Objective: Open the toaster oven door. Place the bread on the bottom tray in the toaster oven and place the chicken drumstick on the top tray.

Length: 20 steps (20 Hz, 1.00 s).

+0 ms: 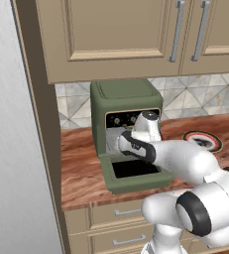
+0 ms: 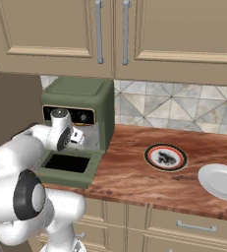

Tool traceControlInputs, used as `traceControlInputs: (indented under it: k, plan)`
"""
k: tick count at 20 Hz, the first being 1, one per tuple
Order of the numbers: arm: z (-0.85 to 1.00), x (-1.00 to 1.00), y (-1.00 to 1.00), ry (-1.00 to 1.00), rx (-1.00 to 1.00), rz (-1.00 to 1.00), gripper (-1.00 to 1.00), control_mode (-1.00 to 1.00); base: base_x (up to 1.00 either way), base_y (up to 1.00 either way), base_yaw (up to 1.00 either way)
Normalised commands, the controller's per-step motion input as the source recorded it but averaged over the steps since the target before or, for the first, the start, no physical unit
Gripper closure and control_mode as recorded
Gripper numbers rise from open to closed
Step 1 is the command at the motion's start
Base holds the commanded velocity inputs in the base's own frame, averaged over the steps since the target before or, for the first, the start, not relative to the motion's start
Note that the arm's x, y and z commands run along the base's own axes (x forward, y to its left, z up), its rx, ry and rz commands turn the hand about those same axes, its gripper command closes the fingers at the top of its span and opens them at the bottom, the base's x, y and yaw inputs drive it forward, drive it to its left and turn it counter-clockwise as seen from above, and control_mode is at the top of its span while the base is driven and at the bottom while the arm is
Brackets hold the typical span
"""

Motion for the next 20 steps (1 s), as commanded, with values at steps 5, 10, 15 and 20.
traceControlInputs:
  k: [5, 10, 15, 20]
  plan:
    - [0.84, -1.0, -0.02, -0.33, 0.0, 0.07, -1.0, -1.0, 0.0, 0.0, 0.0]
    - [1.0, -0.82, 0.32, 0.0, -0.03, 0.0, -1.0, -1.0, 0.0, 0.0, 0.0]
    - [1.0, -0.44, 0.92, 0.0, -0.15, 0.03, -1.0, -1.0, 0.0, 0.0, 0.0]
    - [1.0, -0.32, 0.93, 0.0, -0.16, 0.05, -1.0, -1.0, 0.0, 0.0, 0.0]
